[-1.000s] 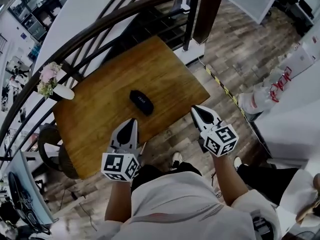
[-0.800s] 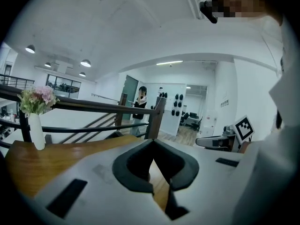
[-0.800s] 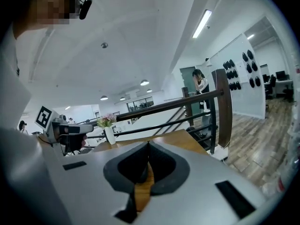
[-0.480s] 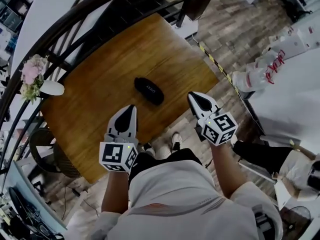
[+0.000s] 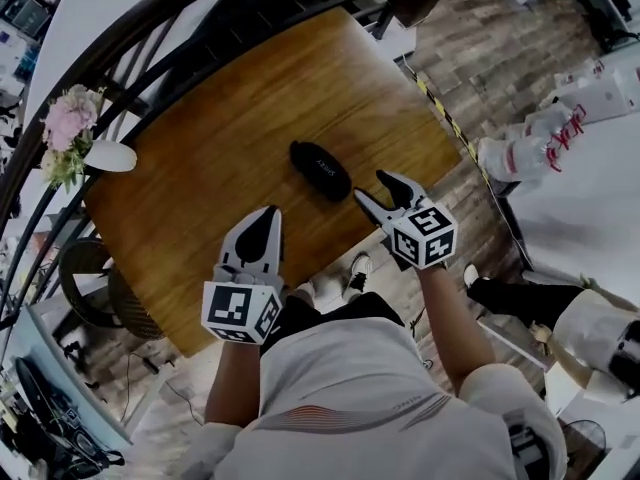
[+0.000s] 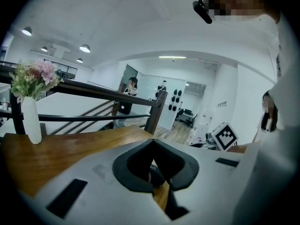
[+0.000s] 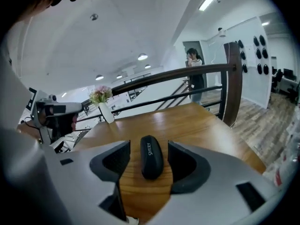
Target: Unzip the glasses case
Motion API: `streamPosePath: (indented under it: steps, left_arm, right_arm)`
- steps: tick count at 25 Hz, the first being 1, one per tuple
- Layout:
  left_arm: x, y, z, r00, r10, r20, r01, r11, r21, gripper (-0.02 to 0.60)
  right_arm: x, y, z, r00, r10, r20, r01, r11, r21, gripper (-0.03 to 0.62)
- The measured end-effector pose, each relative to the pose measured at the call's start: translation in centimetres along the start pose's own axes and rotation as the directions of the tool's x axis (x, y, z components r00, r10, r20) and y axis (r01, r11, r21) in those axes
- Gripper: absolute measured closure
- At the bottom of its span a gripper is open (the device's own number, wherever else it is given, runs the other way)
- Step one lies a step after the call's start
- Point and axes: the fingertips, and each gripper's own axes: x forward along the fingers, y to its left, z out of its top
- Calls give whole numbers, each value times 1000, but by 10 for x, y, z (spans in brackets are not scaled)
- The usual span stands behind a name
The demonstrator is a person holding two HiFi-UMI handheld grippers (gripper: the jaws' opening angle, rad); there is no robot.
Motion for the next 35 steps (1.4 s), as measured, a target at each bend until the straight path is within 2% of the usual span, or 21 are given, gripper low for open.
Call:
streamPosePath:
  steps: [3,7,11,16,18,21,24,30,35]
  left_arm:
    - [-1,2,-8,1000,13,-14,-13,1000,-15,568]
    - [-3,1,-18,999,27,-38,-28,999,-30,568]
    - [-7,-2,-29,997,41,-64,-43,998,-35,568]
    - [-13,2,-35,995,69,-77,-73,996,-51,568]
    - [-15,4,-37,994,76,-76,-80,995,-56,568]
    - [-18,5,-39,994,84,-76,-89,994,-60,568]
    - [-19,6,-38,994,85,-73,-90,994,-62,568]
    - [-16,3,-24,997,70,-39,-72,996,-55,568]
    - [-15,-10,-2,999,42,-7,-42,999,-27,568]
  right_arm:
    - [30,-2,-23,995,16,-95,-16,1000,-4,225]
    - [73,-2,-56,979,29,-204,-34,999,-20,167]
    - [104,-9,-84,960,9,-280,-20,999,-38,145]
    - [118,-13,-94,952,-1,-307,-16,999,-51,143]
    - [121,-13,-95,952,1,-306,-18,999,-51,155]
    - [122,-10,-95,953,9,-303,-29,998,-62,224]
    - [118,-6,-91,958,8,-286,-37,995,-97,235]
    - [88,-5,-55,987,-12,-161,-7,993,-121,247]
    - [39,-1,-7,1000,-9,-20,7,995,-96,247]
